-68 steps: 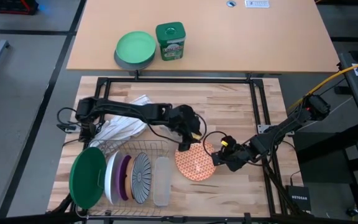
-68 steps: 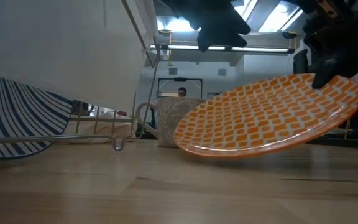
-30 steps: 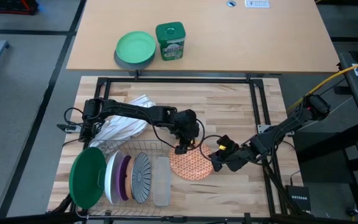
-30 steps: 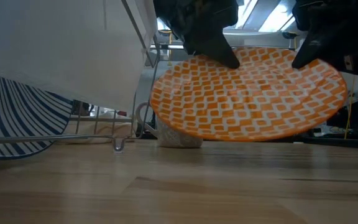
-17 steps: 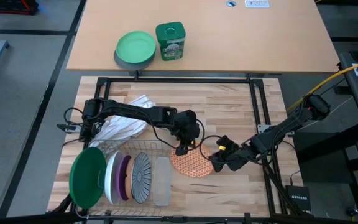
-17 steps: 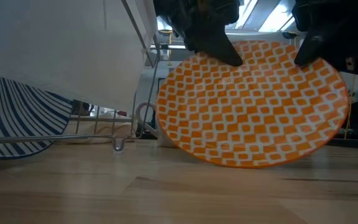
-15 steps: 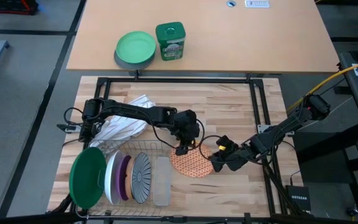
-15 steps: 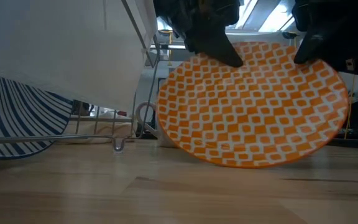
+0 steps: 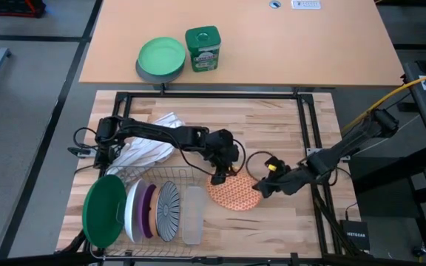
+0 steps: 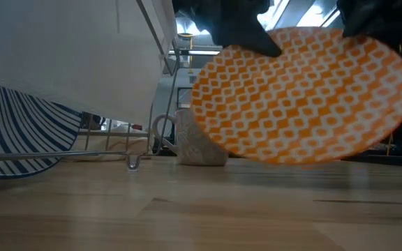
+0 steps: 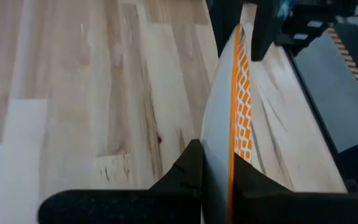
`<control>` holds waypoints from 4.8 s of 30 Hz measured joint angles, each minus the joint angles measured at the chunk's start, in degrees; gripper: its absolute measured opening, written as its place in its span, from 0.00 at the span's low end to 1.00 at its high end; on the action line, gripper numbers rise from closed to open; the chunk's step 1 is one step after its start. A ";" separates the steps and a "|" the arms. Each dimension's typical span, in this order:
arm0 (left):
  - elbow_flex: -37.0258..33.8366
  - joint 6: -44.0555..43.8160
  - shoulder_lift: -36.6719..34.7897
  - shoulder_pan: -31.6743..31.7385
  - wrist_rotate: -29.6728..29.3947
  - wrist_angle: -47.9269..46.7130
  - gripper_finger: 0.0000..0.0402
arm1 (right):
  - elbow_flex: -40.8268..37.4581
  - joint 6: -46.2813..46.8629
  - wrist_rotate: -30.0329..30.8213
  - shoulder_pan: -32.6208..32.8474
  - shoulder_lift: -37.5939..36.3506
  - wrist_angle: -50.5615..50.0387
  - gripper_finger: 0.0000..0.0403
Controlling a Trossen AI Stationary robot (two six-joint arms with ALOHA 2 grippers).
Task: Sort dishes
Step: Put the orange patterned plate into the dish rack
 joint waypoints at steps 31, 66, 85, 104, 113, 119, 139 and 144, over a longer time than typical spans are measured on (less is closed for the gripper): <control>0.04 5.17 -12.87 0.50 -25.24 7.69 0.00 | 0.06 20.97 20.56 0.04 -32.67 8.64 0.30; 0.01 63.11 -19.61 -4.97 -49.07 21.94 0.00 | 0.00 36.80 60.70 0.02 -20.94 21.16 0.30; 0.01 68.81 -19.52 -7.55 -42.19 25.21 0.00 | 0.00 36.74 55.87 -3.37 -18.09 24.67 0.30; 0.01 69.77 -19.13 -9.25 -42.29 23.33 0.06 | 0.17 38.68 49.15 -10.88 -15.15 26.48 0.07; -0.05 64.31 -19.11 -9.56 -42.33 22.24 0.17 | 0.13 36.67 48.32 -10.86 -15.15 25.71 0.07; -0.09 45.40 -19.02 -10.71 -46.75 21.98 0.30 | 0.13 36.70 47.56 -10.86 -15.08 25.75 0.06; 0.01 51.82 -19.26 -21.87 -61.92 17.56 0.42 | -0.09 39.00 35.69 -10.82 -15.10 28.33 0.05; 0.01 40.40 -19.28 -25.02 -64.13 16.68 0.42 | -0.09 38.76 34.14 -10.82 -15.15 28.32 0.05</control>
